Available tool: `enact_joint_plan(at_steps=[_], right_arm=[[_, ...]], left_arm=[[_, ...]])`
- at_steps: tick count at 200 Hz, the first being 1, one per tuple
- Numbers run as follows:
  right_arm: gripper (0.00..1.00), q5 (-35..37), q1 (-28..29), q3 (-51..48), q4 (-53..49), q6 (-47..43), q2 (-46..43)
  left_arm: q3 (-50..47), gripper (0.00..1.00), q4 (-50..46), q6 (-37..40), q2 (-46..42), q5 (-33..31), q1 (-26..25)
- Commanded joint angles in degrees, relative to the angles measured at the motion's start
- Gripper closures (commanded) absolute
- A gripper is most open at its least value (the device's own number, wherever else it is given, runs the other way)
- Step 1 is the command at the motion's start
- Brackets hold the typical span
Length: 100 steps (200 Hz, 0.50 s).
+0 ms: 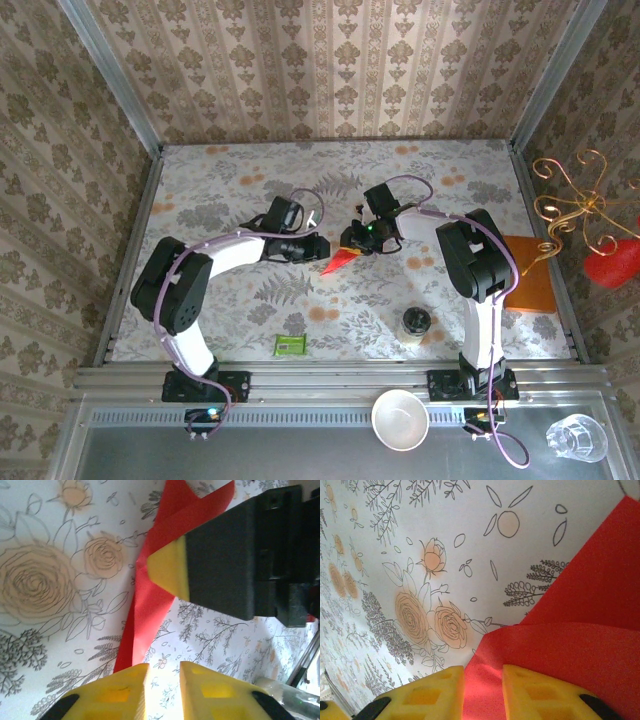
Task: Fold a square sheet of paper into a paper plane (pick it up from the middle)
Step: Fold the wing for the fifth time at the center of the table.
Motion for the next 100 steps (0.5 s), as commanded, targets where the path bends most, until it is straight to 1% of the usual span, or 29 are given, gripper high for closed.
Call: enact_joint_plan(at_steps=[1, 19, 41, 73, 100], right_arm=[[0.73, 0.38, -0.34, -0.34, -2.64, -0.82, 1.27], [0.76, 0.39, -0.29, -0.52, -2.57, -0.73, 1.37], [0.8, 0.38, -0.44, -0.7, -2.59, -0.65, 1.42], [0.84, 0.39, -0.55, -0.8, -2.79, -0.67, 1.56], [0.85, 0.38, -0.49, -0.89, -2.76, -0.65, 1.62]], left_arm=[[3.49, 0.81, -2.82, 1.55, 2.16, 1.14, -2.17], [5.06, 0.86, -3.18, 1.32, 4.38, 1.21, -3.02], [6.62, 0.89, -3.58, 0.53, 6.58, 1.31, -3.11], [7.85, 0.92, -3.1, -0.7, 9.29, 2.75, -3.25], [8.41, 0.93, -3.68, -0.97, 10.36, 2.61, -3.19]])
